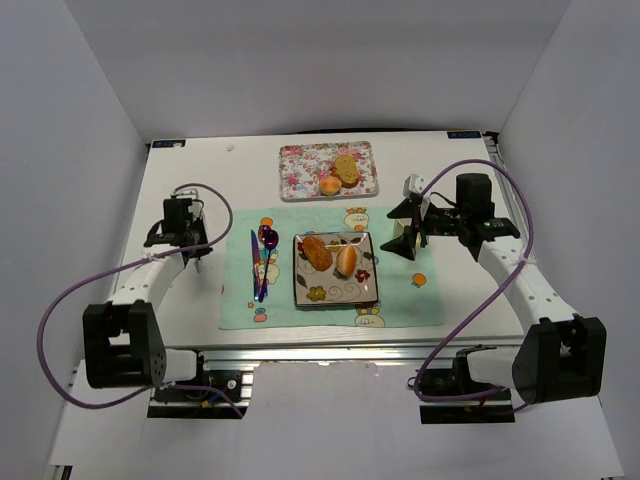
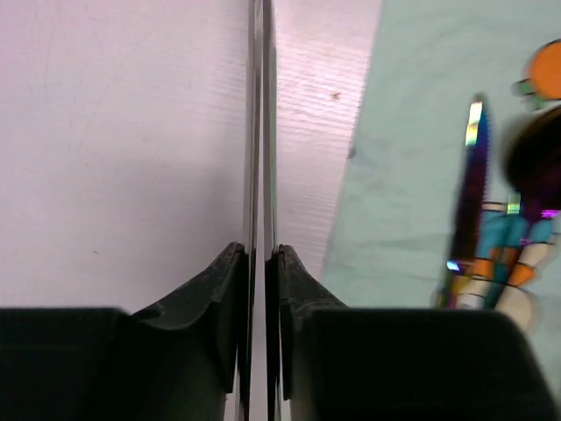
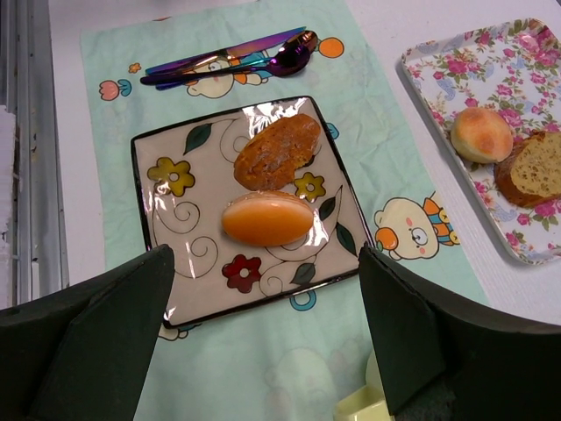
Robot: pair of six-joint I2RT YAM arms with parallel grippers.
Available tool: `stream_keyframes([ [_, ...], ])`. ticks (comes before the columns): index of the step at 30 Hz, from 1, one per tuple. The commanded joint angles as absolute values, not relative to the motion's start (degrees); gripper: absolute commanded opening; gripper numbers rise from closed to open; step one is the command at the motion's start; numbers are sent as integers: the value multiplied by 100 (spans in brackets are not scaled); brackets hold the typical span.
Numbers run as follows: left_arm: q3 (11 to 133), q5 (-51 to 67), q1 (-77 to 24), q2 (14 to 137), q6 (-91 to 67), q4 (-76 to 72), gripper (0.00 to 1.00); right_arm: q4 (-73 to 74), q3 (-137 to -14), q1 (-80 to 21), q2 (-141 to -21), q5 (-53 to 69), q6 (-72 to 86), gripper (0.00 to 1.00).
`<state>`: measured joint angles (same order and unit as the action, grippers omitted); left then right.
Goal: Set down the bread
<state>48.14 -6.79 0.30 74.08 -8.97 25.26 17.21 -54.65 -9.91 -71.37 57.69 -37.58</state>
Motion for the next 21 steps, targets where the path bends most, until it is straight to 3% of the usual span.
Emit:
stream_keyframes([
  [1, 4281, -466, 325, 7725, -123, 1067, 33, 1836, -5633, -1133, -7093, 5697, -3621, 89],
  [10, 4104, -70, 931, 8508, -228, 958, 46, 2092, -5792, -1222, -7049, 5344, -3551, 89],
  [11, 4122, -88, 958, 8499, -246, 1036, 71, 2092, -5792, -1230, -7040, 5344, -3551, 89],
  [13, 4166, -97, 1019, 8429, -264, 1159, 98, 2013, -5809, -1265, -7057, 5169, -3437, 89],
  [21, 4149, -9, 1063, 6910, -1247, 1169, 98, 1749, -6345, -1608, -7269, 2901, -1398, 89],
])
